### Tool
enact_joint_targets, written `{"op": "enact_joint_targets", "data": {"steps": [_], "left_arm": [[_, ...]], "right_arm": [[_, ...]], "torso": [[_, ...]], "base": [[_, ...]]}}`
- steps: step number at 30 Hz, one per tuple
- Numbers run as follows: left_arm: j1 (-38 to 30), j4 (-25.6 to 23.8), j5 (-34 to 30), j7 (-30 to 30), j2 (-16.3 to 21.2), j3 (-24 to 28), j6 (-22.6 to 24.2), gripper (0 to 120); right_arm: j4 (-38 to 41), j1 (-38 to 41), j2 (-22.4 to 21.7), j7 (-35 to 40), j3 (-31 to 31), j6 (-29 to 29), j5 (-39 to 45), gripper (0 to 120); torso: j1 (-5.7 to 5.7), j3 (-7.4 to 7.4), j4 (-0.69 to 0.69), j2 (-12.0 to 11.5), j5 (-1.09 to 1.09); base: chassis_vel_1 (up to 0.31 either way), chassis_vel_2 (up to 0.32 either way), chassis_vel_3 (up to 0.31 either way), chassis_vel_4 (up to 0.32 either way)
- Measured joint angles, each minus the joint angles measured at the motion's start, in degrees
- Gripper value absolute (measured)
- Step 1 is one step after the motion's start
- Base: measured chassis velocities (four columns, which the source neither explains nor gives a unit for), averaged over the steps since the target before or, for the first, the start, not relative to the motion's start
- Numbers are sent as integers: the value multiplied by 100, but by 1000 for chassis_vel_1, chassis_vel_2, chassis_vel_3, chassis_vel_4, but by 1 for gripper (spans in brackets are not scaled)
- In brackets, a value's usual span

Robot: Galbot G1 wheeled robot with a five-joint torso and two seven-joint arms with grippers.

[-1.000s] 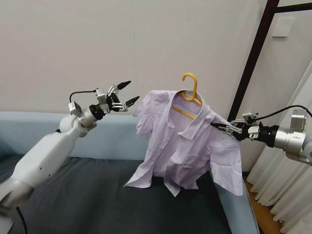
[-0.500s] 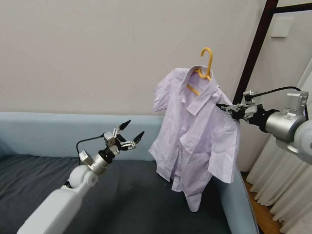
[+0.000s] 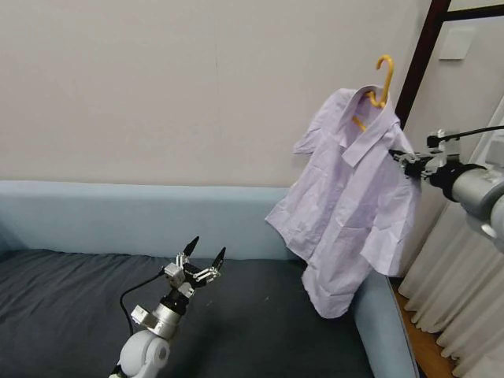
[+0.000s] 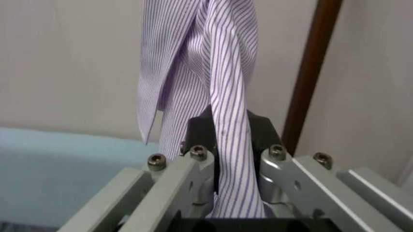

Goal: Pick up the clothes from the sofa and hang them on the clothes hanger.

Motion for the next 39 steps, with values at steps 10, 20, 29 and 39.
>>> {"op": "enact_joint_targets", "data": {"steps": [10, 20, 29, 39], "left_arm": [[423, -30, 398, 35, -362, -187, -218, 100], [537, -38, 475, 55, -390, -275, -302, 100], [467, 173, 484, 73, -315, -169, -351, 100], [593, 152, 521, 88, -362, -244, -409, 100]], "right_arm": [[-100, -209, -52, 1036, 135, 523, -1548, 7], [-1351, -150, 1000, 1168, -106, 1256, -3129, 6], [-4094, 736, 2288, 325, -329, 2924, -6316, 6], [-5246, 2005, 2581, 181, -976, 3059, -6593, 6]], "torso": [[0, 0, 1, 0, -1], [0, 1, 3, 0, -1], [1, 2, 4, -2, -2], [1, 1, 2, -2, -3]], "base": [[0, 0, 0, 0], [0, 0, 0, 0], [0, 0, 0, 0], [0, 0, 0, 0]]}}
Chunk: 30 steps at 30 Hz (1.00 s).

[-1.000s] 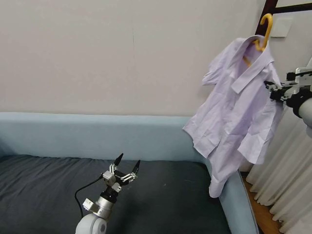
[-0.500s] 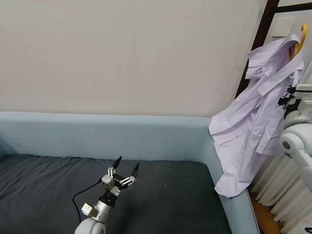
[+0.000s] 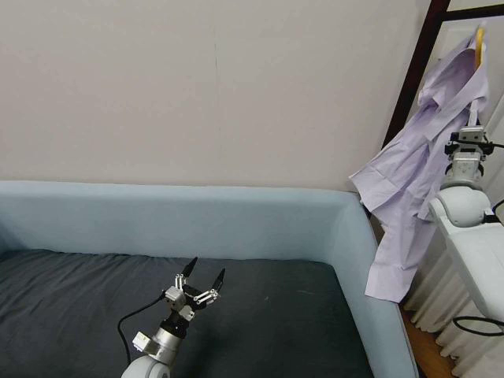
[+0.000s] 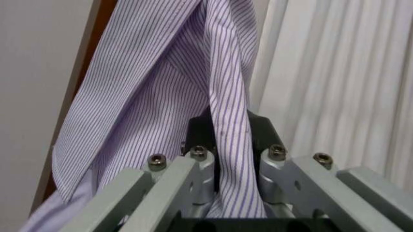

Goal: Pick up the clothes from the sofa and hang them on the clothes hanger.

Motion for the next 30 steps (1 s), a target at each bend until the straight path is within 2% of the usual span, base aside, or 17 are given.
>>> {"op": "enact_joint_targets", "data": {"steps": [9, 26, 30], "left_arm": [[97, -156, -10, 4, 6, -126, -33, 100], [107, -176, 0, 20, -108, -146, -93, 100], [107, -212, 0, 22, -107, -165, -93, 100]], "right_arm": [[-1097, 1154, 176, 60, -664, -273, 333, 6], [-1661, 2115, 435, 202, -1295, -514, 654, 6], [-1755, 2382, 535, 309, -1493, -741, 1186, 6]], "torso": [[0, 0, -2, 0, 2], [-1, 0, -3, 1, 2], [-1, -1, -1, 1, 1]], "base": [[0, 0, 0, 0], [0, 0, 0, 0], [0, 0, 0, 0]]}}
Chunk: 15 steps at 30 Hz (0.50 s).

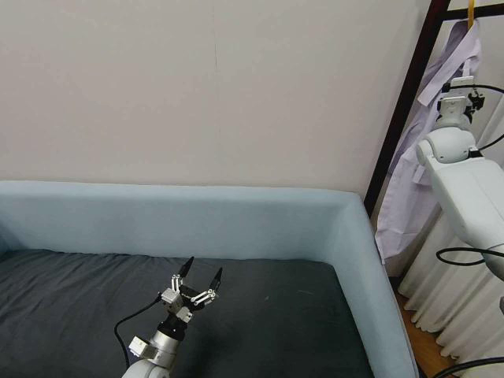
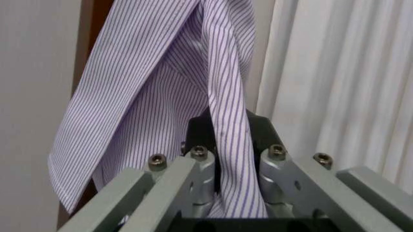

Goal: Pick up the clothes from the sofa and hang them on the clothes hanger.

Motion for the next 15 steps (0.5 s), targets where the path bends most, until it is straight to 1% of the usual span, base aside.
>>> {"op": "enact_joint_targets", "data": {"steps": [3, 8, 11, 12, 15], "left_arm": [[-2, -12, -1, 0, 1, -14, 0, 100], [1, -26, -6, 0, -8, -19, -4, 100], [1, -36, -9, 7, -20, -18, -16, 100], [1, -36, -9, 7, -20, -18, -16, 100], [-5, -46, -14, 9, -21, -14, -33, 100]], "right_arm": [[-133, 112, 66, -46, -62, 29, -40, 6], [-215, 245, 125, -22, -187, -101, 224, 6], [-165, 302, 123, 108, -279, -306, 703, 6], [-165, 302, 123, 108, -279, -306, 703, 6], [-15, 328, 77, 313, -365, -565, 1361, 6]], "torso": [[0, 1, 0, 0, 2], [0, 0, 0, 0, 0], [0, 0, 0, 0, 0], [0, 0, 0, 0, 0], [0, 0, 0, 0, 0]], "base": [[0, 0, 0, 0], [0, 0, 0, 0], [0, 0, 0, 0], [0, 0, 0, 0], [0, 0, 0, 0]]}}
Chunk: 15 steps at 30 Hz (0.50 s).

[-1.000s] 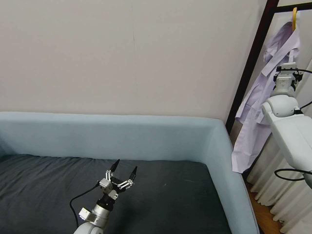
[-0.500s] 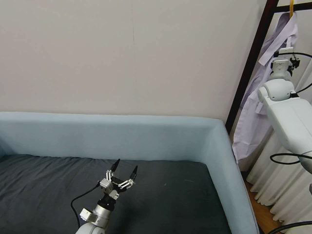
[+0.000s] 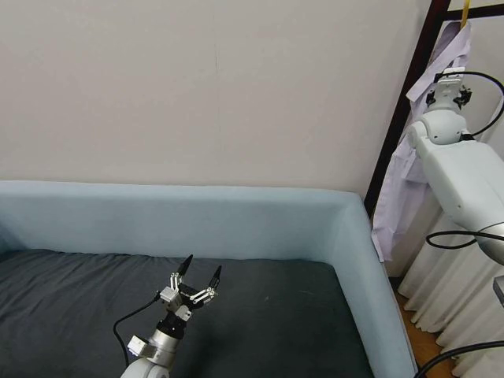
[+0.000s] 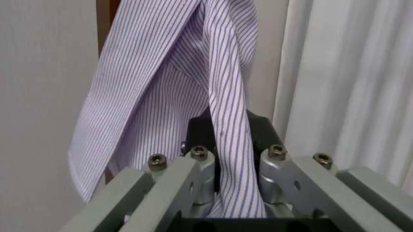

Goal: Pick up the clothes from the sofa and hang them on the clothes hanger.

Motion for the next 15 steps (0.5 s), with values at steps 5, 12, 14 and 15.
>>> {"op": "enact_joint_targets", "data": {"steps": [5, 12, 14, 15], "left_arm": [[-11, 0, -3, 2, -3, 1, -20, 100], [-26, 38, -4, 10, -32, 5, -41, 100], [-23, 63, -5, 15, -43, 6, -54, 100], [-18, 78, -5, 23, -50, 7, -68, 100]], "right_arm": [[142, 15, -60, 108, -57, -171, 461, 6], [505, -27, -195, -89, -72, -150, 1048, 7], [894, -189, -325, -412, 33, 29, 1281, 16], [1109, -306, -400, -537, 93, 165, 1324, 20]], "torso": [[0, 0, -1, 0, 0], [0, 0, -1, 0, 0], [0, 0, 1, 0, 0], [0, -1, 2, 1, -1]], "base": [[0, 0, 0, 0], [0, 0, 0, 0], [0, 0, 0, 0], [0, 0, 0, 0]]}}
